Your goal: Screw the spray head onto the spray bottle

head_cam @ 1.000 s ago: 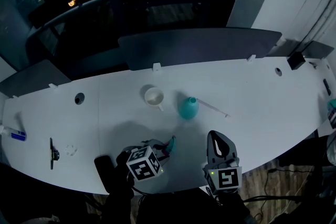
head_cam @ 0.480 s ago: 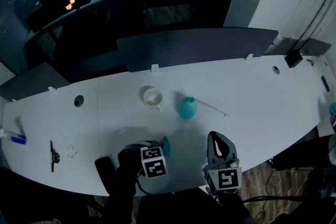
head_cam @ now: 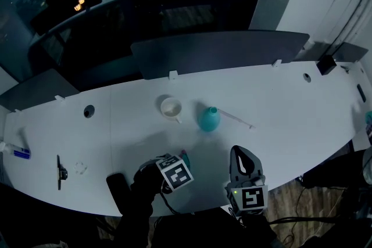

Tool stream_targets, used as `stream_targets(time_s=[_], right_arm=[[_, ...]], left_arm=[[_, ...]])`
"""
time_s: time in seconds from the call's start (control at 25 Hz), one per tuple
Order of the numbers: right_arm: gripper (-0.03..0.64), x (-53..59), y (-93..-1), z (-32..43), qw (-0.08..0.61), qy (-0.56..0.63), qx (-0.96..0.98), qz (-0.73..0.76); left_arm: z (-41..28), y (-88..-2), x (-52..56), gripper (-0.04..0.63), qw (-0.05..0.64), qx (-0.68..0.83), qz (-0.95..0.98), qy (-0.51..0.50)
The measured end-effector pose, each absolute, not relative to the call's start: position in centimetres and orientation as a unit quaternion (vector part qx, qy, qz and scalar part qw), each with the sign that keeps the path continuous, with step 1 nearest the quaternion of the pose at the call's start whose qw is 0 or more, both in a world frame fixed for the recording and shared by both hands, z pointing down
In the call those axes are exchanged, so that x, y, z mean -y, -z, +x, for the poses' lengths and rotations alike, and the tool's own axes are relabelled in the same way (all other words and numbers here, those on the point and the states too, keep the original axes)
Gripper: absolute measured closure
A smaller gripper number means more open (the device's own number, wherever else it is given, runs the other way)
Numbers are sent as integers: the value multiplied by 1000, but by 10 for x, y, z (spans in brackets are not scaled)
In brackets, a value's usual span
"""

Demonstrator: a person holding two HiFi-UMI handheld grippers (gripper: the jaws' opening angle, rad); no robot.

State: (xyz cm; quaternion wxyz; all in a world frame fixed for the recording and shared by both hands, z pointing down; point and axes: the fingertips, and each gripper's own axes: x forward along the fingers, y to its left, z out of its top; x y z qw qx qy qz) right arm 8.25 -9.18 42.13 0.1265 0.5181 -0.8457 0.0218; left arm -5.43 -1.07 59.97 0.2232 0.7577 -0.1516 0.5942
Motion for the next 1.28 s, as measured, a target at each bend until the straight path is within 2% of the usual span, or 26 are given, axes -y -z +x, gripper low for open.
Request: stream_targets(time_s=[0.16, 0.32, 0.64, 0.8, 1.08, 1.28], right_arm=[[611, 92, -419, 78, 127, -24, 849, 512], [611, 91, -420, 79, 128, -26, 848, 513], [611, 90, -425, 80, 130, -30, 851, 509], [609, 92, -425, 79, 127, -27, 854, 504], [611, 94, -424, 72, 135, -23, 857, 497], [611, 99, -424, 70, 138, -17, 860, 491]], left_arm=[[-58, -606, 19, 359, 248, 183, 724, -617], [-64, -610, 27, 439, 247, 202, 701, -638], [-63, -606, 24, 448, 198, 182, 737, -619], [-57, -573, 36, 449, 186, 247, 822, -478], [-55, -475, 74, 451, 93, 360, 897, -237], [-57, -402, 75, 451, 61, 387, 920, -13]])
